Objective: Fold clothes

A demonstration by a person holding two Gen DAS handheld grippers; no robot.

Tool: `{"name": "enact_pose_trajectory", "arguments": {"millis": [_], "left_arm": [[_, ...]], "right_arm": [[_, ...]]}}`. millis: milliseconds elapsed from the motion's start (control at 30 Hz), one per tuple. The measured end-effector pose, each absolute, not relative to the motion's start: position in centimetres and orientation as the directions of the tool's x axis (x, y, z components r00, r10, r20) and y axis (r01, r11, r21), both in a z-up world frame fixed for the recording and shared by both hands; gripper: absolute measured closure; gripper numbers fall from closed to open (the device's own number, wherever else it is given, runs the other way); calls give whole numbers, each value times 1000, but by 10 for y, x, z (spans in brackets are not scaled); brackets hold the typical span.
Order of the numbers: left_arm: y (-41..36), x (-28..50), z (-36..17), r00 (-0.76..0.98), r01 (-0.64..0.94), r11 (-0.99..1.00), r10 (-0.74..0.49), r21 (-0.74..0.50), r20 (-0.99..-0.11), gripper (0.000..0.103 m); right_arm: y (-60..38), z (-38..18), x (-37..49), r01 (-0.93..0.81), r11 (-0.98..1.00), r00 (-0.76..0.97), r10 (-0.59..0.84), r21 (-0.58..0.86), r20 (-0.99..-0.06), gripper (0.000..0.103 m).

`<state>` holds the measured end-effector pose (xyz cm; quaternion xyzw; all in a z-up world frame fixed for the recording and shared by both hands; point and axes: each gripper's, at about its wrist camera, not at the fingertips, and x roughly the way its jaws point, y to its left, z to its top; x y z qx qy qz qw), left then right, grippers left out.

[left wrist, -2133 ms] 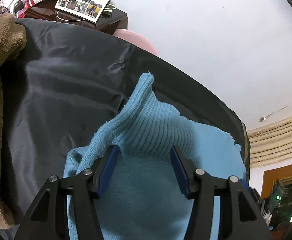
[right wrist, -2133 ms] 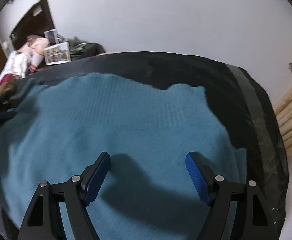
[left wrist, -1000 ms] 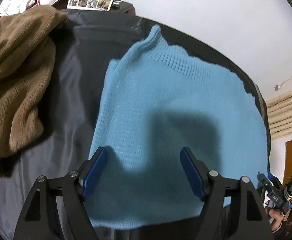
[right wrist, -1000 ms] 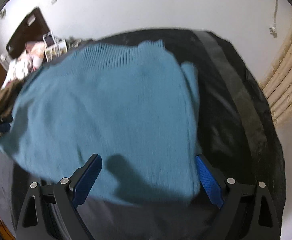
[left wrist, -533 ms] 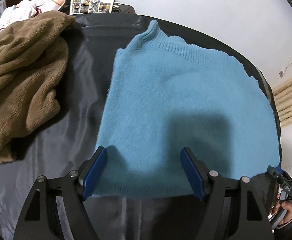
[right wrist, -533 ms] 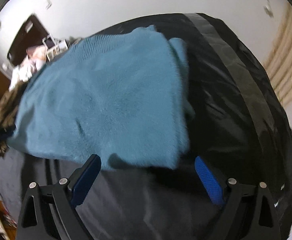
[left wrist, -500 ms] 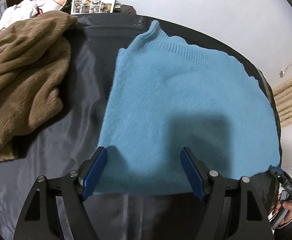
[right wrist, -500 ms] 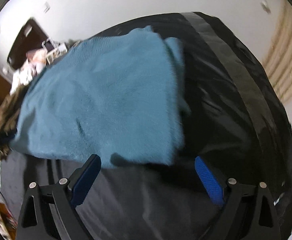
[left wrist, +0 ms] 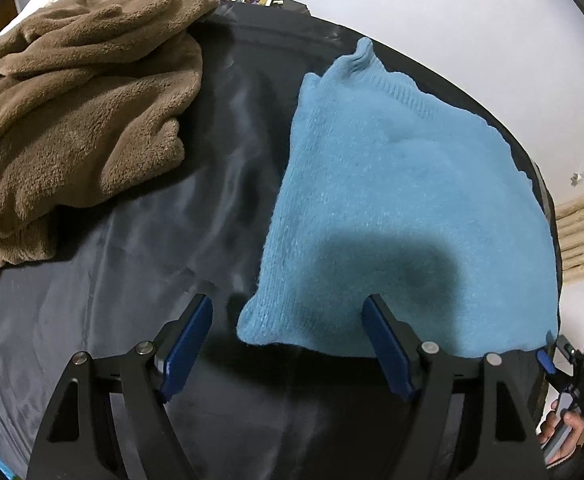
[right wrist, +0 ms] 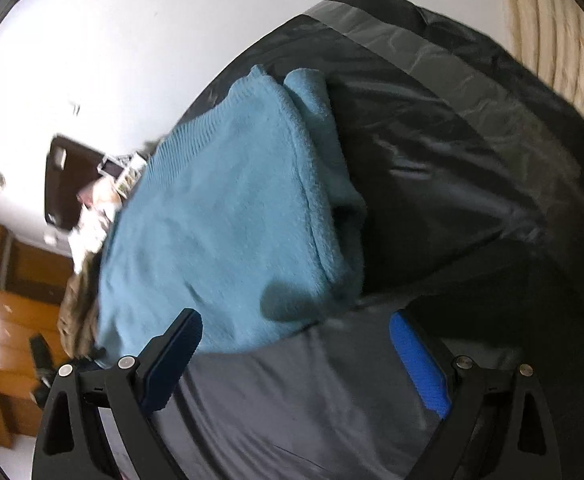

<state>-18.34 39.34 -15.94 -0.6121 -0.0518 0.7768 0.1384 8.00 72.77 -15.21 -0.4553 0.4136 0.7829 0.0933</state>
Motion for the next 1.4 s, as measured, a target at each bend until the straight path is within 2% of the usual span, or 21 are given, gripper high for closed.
{"name": "enact_pose_trajectory", "arguments": {"millis": [333,600,767,967,1167,1333,1400], "left_arm": [[395,-196,-168,-185,-140,-953,291,-268,-939,22],[406,-205,-158,-204,-158,-956,276,-247,-939,22],[423,-205,-138,-254,-209,-952,276,-226,-927,22],[460,-198,-130,-288,-343,-924,276,-171,-917,22],[492,-202,-154,-232,-399,-899,287,-178,-930,22],[497,-204,-163,-217,-419,-887,305,-194,-927,20],[500,-204,-164,-216,-439,-879,306,-187,-927,19]], "right_arm": [[725,-157,43,-524,-601,-602,-241,604,-762,6],[737,-158,50,-516,-556,-654,-235,652,-719,6],[735,-158,52,-507,-554,-667,-234,661,-707,6],[740,-158,44,-504,-530,-689,-229,682,-688,6],[737,-159,41,-500,-536,-705,-204,680,-679,6],[743,-157,49,-572,-521,-696,-99,633,-711,8],[745,-159,47,-568,-505,-701,-117,650,-703,9]]}}
